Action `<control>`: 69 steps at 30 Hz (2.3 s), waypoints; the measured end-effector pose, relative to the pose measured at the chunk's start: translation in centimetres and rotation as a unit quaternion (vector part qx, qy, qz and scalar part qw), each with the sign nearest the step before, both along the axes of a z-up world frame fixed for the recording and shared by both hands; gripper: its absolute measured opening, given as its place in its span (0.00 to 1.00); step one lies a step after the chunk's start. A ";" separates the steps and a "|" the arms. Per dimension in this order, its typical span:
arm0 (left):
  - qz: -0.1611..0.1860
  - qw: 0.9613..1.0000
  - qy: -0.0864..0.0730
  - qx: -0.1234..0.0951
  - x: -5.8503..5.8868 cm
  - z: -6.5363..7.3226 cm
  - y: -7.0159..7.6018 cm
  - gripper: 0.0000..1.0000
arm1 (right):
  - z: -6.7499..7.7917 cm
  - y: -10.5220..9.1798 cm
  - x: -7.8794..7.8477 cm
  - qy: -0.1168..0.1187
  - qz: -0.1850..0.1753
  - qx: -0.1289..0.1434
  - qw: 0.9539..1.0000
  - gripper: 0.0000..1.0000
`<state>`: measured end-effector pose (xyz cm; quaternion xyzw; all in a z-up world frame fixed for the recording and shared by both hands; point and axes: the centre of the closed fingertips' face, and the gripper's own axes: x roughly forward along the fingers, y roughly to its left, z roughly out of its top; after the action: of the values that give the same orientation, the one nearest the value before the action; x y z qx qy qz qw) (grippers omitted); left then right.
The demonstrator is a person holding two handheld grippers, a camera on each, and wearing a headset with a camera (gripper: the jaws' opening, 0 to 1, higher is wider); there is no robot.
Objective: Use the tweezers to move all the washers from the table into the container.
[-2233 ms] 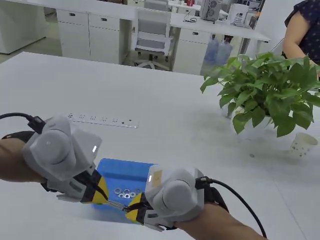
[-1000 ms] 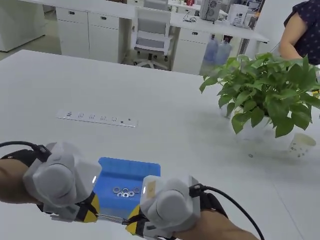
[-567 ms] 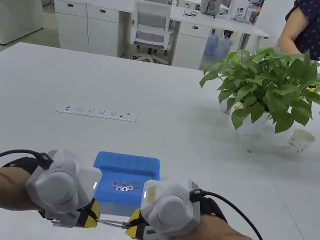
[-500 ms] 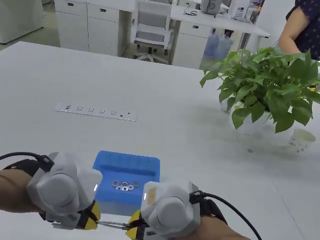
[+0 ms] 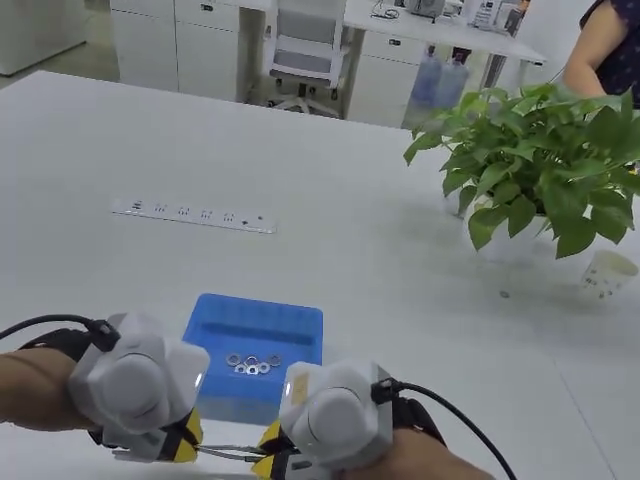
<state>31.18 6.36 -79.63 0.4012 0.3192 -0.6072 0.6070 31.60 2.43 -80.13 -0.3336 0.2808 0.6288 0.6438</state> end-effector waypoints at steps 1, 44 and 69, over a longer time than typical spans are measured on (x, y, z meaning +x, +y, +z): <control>0.001 1.000 0.003 0.000 0.0 -0.1 0.0 0.07 | 0.0 0.0 0.0 0.000 0.000 0.000 1.000 0.10; 0.005 0.999 0.028 0.015 -0.2 -1.7 0.1 0.13 | -1.1 -0.3 0.4 0.007 -0.010 -0.010 1.000 0.19; 0.189 0.972 0.017 -0.137 -1.1 5.4 3.8 0.62 | 6.0 -9.0 4.3 -0.057 -0.212 0.112 0.969 0.74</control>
<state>30.05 10.14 -74.27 0.2368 0.3134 -0.5264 0.7540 35.86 -6.54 -74.09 -0.2280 0.2356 0.4855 0.8105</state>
